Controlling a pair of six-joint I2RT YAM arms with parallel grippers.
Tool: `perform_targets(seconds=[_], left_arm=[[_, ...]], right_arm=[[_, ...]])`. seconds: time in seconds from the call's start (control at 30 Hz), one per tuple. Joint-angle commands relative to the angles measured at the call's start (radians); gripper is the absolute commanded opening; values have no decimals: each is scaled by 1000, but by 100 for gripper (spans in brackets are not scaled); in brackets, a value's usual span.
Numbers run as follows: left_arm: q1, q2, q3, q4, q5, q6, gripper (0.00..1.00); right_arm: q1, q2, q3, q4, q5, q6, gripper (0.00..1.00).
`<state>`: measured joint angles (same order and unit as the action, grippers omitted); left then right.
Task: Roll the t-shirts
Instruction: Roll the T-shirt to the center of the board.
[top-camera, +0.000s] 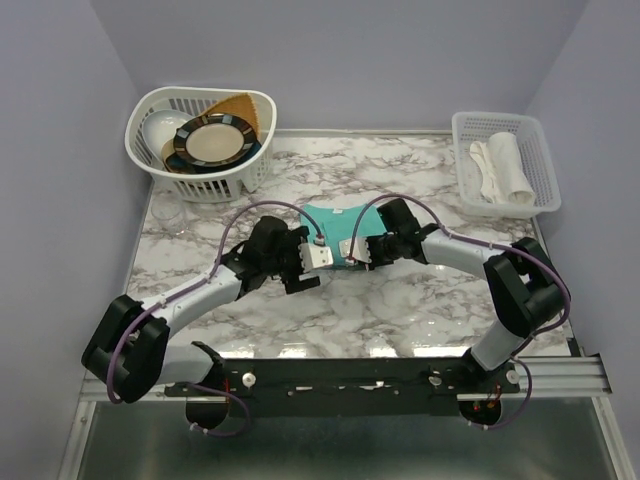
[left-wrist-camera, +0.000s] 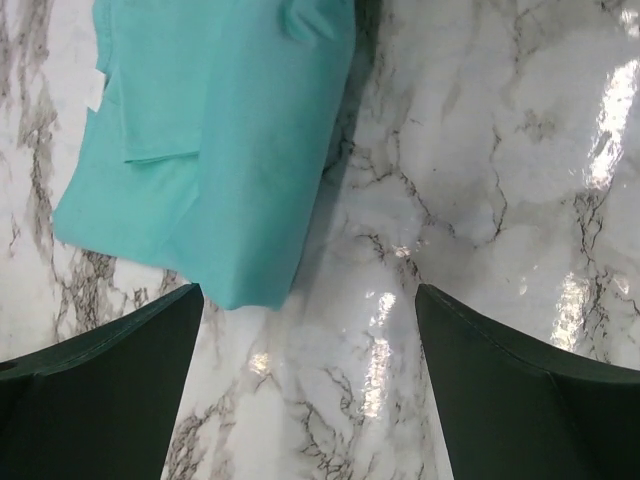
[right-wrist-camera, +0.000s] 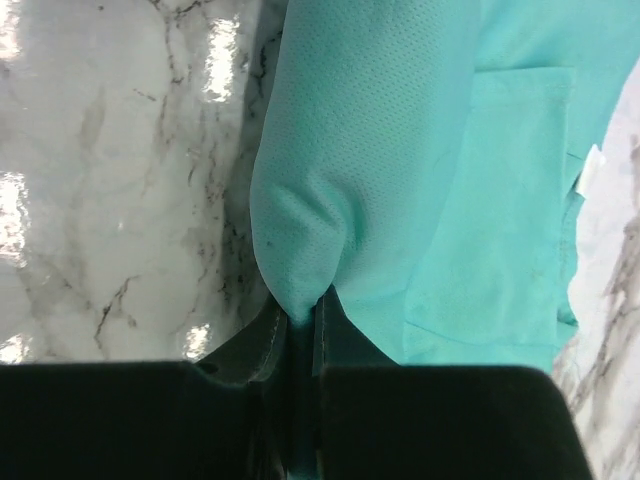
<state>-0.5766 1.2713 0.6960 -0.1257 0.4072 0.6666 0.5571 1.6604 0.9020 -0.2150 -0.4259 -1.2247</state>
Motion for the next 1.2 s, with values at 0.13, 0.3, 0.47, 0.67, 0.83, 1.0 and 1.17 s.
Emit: perform_targets(seconds=[0.13, 0.3, 0.47, 0.67, 0.83, 1.0, 1.17], left_arm=[[-129, 52, -157, 394, -194, 158, 98], [-141, 112, -164, 480, -209, 232, 98], [-143, 166, -156, 459, -157, 335, 97], [-144, 240, -132, 434, -150, 407, 84], [-144, 299, -40, 338, -168, 390, 47], [-100, 310, 106, 49, -90, 268, 17], [12, 313, 287, -319, 137, 172, 9]], right_arm=[[-29, 21, 31, -165, -57, 28, 12], [-33, 15, 32, -173, -63, 24, 12], [-45, 33, 63, -190, -74, 43, 11], [-56, 41, 83, -199, -85, 50, 11], [-56, 48, 92, -222, -93, 36, 12], [-57, 59, 129, -302, -109, 30, 13], [-83, 82, 224, -460, -181, 102, 14]])
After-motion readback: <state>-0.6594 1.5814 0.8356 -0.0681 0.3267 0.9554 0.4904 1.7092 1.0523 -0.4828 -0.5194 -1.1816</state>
